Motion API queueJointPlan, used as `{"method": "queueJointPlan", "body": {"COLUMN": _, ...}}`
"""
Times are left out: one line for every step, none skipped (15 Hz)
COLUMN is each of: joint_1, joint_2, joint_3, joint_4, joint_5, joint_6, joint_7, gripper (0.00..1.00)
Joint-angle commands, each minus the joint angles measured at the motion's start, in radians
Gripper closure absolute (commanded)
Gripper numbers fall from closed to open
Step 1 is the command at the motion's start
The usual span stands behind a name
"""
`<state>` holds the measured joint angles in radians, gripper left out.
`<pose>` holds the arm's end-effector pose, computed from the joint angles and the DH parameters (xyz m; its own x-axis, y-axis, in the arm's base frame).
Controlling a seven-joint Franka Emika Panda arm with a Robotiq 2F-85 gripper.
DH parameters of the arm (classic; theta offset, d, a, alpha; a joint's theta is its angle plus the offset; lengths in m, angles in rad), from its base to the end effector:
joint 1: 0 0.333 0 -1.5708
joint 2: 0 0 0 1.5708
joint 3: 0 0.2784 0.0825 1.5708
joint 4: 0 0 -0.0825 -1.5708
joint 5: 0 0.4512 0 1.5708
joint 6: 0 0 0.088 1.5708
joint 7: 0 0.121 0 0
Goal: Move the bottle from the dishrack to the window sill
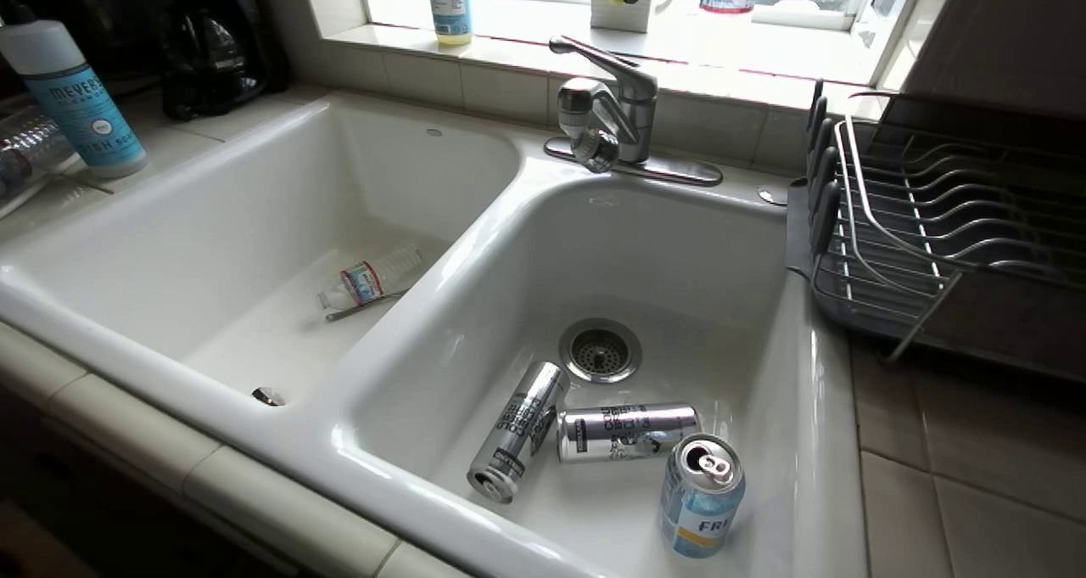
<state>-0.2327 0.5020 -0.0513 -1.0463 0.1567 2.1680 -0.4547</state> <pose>0.7706 -0.2050 0.5834 0.8029 0.1551 0.5756 0.0939 -0.9864 0.1349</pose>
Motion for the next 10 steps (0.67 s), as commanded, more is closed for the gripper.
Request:
{"method": "queueJointPlan", "body": {"joint_1": -0.004, "joint_2": -0.089, "joint_3": 0.0, "joint_4": -0.041, "joint_5": -0.001, "joint_6": -0.126, "joint_7": -0.004, "gripper": 0.0}}
{"method": "queueJointPlan", "body": {"joint_1": -0.003, "joint_2": -0.114, "joint_3": -0.004, "joint_4": -0.049, "joint_5": -0.007, "joint_6": -0.163, "joint_7": -0.001, "gripper": 0.0}}
{"method": "queueJointPlan", "body": {"joint_1": -0.003, "joint_2": -0.148, "joint_3": -0.004, "joint_4": -0.061, "joint_5": -0.011, "joint_6": -0.221, "joint_7": -0.009, "gripper": 0.0}}
{"method": "queueJointPlan", "body": {"joint_1": -0.005, "joint_2": -0.175, "joint_3": -0.003, "joint_4": -0.066, "joint_5": -0.01, "joint_6": -0.269, "joint_7": -0.017, "gripper": 0.0}}
{"method": "queueJointPlan", "body": {"joint_1": -0.001, "joint_2": -0.207, "joint_3": -0.006, "joint_4": -0.079, "joint_5": -0.022, "joint_6": -0.32, "joint_7": -0.02, "gripper": 0.0}}
{"method": "queueJointPlan", "body": {"joint_1": -0.002, "joint_2": -0.235, "joint_3": -0.003, "joint_4": -0.085, "joint_5": -0.025, "joint_6": -0.366, "joint_7": -0.045, "gripper": 0.0}}
{"method": "queueJointPlan", "body": {"joint_1": -0.003, "joint_2": -0.264, "joint_3": 0.002, "joint_4": -0.096, "joint_5": -0.02, "joint_6": -0.4, "joint_7": -0.073, "gripper": 0.0}}
{"method": "queueJointPlan", "body": {"joint_1": -0.002, "joint_2": -0.287, "joint_3": 0.003, "joint_4": -0.099, "joint_5": -0.022, "joint_6": -0.429, "joint_7": -0.1, "gripper": 0.0}}
{"method": "queueJointPlan", "body": {"joint_1": -0.001, "joint_2": -0.312, "joint_3": 0.005, "joint_4": -0.106, "joint_5": -0.02, "joint_6": -0.449, "joint_7": -0.13, "gripper": 0.0}}
{"method": "queueJointPlan", "body": {"joint_1": -0.003, "joint_2": -0.335, "joint_3": 0.009, "joint_4": -0.121, "joint_5": -0.005, "joint_6": -0.445, "joint_7": -0.161, "gripper": 0.0}}
